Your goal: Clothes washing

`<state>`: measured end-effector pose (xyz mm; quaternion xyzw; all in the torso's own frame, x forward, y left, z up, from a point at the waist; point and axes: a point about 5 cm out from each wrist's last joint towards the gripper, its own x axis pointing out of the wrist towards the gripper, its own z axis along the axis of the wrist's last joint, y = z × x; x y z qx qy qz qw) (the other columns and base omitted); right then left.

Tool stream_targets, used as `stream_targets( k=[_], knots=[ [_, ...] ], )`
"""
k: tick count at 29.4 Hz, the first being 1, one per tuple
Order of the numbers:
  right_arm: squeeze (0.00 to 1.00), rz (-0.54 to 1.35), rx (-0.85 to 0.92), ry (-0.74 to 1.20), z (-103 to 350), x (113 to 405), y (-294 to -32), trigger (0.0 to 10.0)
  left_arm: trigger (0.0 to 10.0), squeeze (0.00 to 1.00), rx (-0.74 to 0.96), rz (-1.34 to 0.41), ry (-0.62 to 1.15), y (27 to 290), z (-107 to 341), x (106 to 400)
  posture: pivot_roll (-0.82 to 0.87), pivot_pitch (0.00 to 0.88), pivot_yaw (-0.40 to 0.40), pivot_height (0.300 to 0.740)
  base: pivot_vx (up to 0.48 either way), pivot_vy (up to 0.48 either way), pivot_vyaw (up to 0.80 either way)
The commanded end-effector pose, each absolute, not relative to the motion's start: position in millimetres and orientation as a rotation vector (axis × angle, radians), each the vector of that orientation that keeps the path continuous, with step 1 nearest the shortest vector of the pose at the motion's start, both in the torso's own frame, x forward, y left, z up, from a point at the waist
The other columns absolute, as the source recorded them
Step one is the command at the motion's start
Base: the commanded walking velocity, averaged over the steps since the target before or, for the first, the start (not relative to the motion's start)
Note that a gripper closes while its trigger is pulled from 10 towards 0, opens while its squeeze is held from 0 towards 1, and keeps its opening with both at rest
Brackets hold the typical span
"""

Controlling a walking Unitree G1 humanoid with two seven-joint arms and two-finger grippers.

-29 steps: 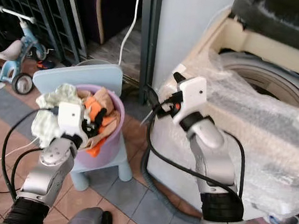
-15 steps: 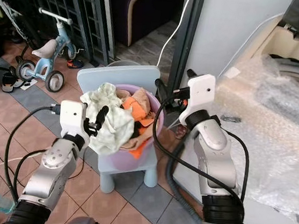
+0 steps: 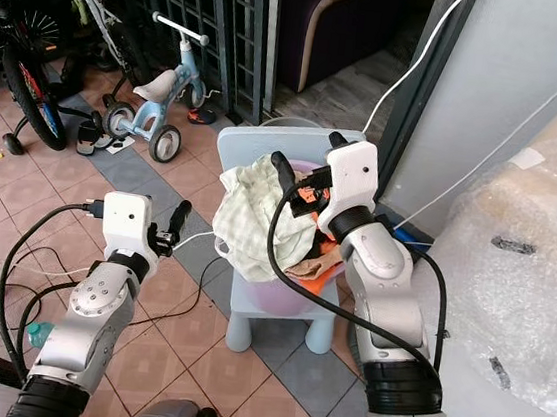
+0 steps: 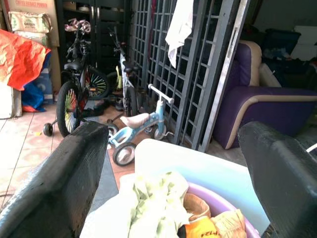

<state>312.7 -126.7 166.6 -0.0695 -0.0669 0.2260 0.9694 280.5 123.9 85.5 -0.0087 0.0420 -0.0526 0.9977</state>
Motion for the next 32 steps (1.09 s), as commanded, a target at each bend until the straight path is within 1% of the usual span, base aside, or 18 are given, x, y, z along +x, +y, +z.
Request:
stream_targets(
  k=[1, 5, 9, 13, 16, 17, 18, 20, 25, 26, 27, 29, 32],
  knots=[
    [0.0, 0.467, -0.164, -0.101, 159, 312, -124, 10.0, 10.0, 0.0, -0.009, -0.116, 0.073, 124, 87, 279, -0.02, 0.067, 0.045, 0.74, 0.368, 0.0, 0.0],
    [0.0, 0.455, -0.145, -0.094, 155, 309, -123, 10.0, 10.0, 0.0, -0.008, -0.117, 0.078, 124, 86, 278, -0.02, 0.07, 0.047, 0.74, 0.462, 0.0, 0.73],
    [0.0, 0.436, -0.125, -0.049, 145, 307, -121, 10.0, 10.0, 0.0, -0.002, -0.126, 0.083, 123, 85, 278, -0.02, 0.074, 0.046, 0.74, 0.459, 0.0, 0.0],
    [0.0, 0.408, -0.172, 0.064, 119, 300, -121, 10.0, 10.0, 0.0, -0.012, -0.124, 0.089, 122, 85, 277, -0.02, 0.076, 0.045, 0.74, 0.454, 0.0, 0.0],
    [0.0, 0.391, -0.163, 0.128, 106, 295, -122, 10.0, 10.0, 0.0, 0.0, -0.119, 0.101, 122, 84, 277, -0.02, 0.078, 0.044, 0.74, 0.255, 0.0, 0.0],
    [0.0, 0.383, -0.184, 0.186, 95, 292, -122, 10.0, 10.0, 0.0, -0.008, -0.115, 0.1, 122, 84, 277, -0.02, 0.078, 0.044, 0.74, 0.0, 0.0, 0.0],
    [0.0, 0.383, -0.184, 0.186, 95, 292, -122, 10.0, 10.0, 0.0, -0.008, -0.115, 0.1, 122, 84, 277, -0.02, 0.078, 0.044, 0.74, 0.0, 0.0, 0.0],
    [0.0, 0.38, -0.197, 0.267, 78, 286, -123, 10.0, 10.0, 0.0, -0.008, -0.105, 0.103, 123, 83, 277, -0.01, 0.079, 0.044, 0.74, 0.0, 0.0, 0.0],
    [0.0, 0.384, -0.187, 0.359, 62, 279, -122, 10.0, 10.0, 0.0, -0.002, -0.09, 0.109, 126, 83, 276, 0.0, 0.081, 0.045, 0.74, 0.0, 0.0, 0.0],
    [0.0, 0.402, -0.18, 0.429, 51, 273, -122, 10.0, 10.0, 0.0, 0.013, -0.07, 0.116, 130, 83, 274, 0.0, 0.083, 0.044, 0.74, 0.0, 0.0, 0.0],
    [0.0, 0.402, -0.18, 0.429, 51, 273, -122, 10.0, 10.0, 0.0, 0.013, -0.07, 0.116, 130, 83, 274, 0.0, 0.083, 0.044, 0.74, 0.0, 0.0, 0.0],
    [0.0, 0.435, -0.187, 0.51, 40, 267, -121, 10.0, 10.0, 0.0, 0.035, -0.042, 0.135, 138, 81, 269, 0.01, 0.086, 0.045, 0.74, 0.0, 0.0, 0.0],
    [0.0, 0.449, -0.182, 0.536, 35, 266, -120, 10.0, 10.0, 0.0, 0.057, -0.019, 0.162, 146, 77, 265, 0.02, 0.09, 0.042, 0.74, 0.0, 0.0, 0.0]
  ],
)
